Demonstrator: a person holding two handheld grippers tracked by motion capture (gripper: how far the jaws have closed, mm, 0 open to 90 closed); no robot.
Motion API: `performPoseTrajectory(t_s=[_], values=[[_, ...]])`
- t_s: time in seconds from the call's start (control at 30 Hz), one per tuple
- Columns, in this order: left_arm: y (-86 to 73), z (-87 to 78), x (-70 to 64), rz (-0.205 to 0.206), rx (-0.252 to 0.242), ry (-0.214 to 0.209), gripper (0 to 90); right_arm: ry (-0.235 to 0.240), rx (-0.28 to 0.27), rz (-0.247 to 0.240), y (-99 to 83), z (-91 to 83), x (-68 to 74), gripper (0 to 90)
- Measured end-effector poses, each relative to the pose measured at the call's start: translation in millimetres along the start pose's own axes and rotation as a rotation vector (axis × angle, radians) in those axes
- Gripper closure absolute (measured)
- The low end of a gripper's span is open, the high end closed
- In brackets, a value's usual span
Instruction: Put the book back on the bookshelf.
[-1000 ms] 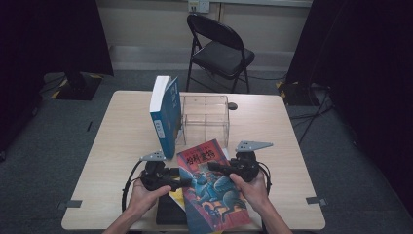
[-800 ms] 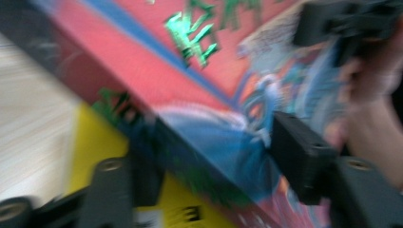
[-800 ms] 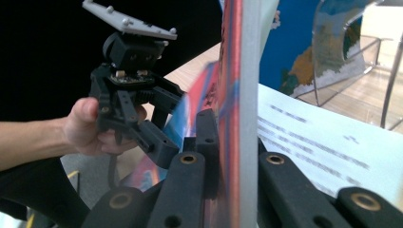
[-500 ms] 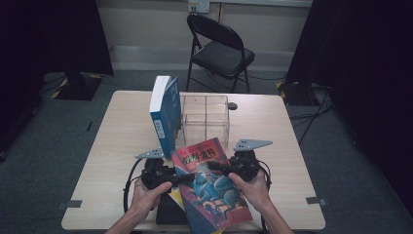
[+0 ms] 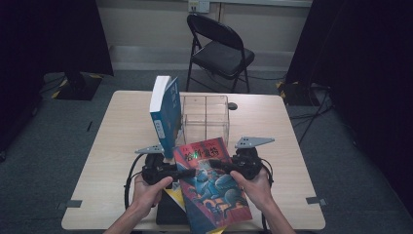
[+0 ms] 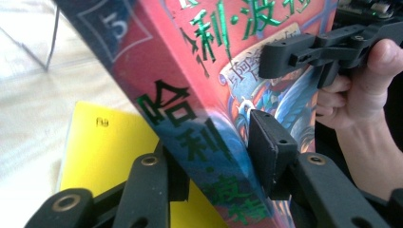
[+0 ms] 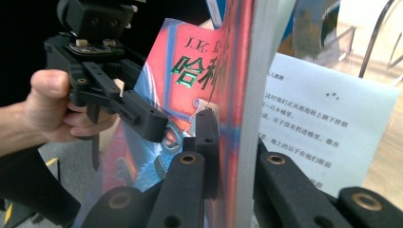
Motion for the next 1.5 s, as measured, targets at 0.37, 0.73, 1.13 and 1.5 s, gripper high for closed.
performPoseTrajectory(t_s=[0.37, 0.73, 1.13, 1.5], values=[[26.6, -12.8, -11.0, 0.087, -0.050, 0.045, 66.8, 0.009, -0.072, -0.025, 19.6, -14.3, 9.6, 84.5], [63.7, -29.6, -16.1, 0.151, -0.153, 0.100, 72.9, -0.017, -0.179, -0.072, 46.9, -21.1, 11.5, 84.6], [56.9, -30.6, -30.7, 0.250, -0.152, 0.150, 73.8, -0.049, -0.202, -0.122, 37.5, -23.2, 8.1, 70.2], [53.4, -30.5, -39.8, 0.294, -0.147, 0.170, 73.9, -0.119, -0.206, -0.126, 34.5, -40.6, -5.1, 55.4]])
Point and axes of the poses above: each handheld gripper's, and its own axes: z roughly forward along the jaws, y roughly out of its top, x roughly to its left, the point moved 8 cm from there along z, roughly forward along the jaws, and after that the axes turned 6 degrees about x, right-handed, at the moved point
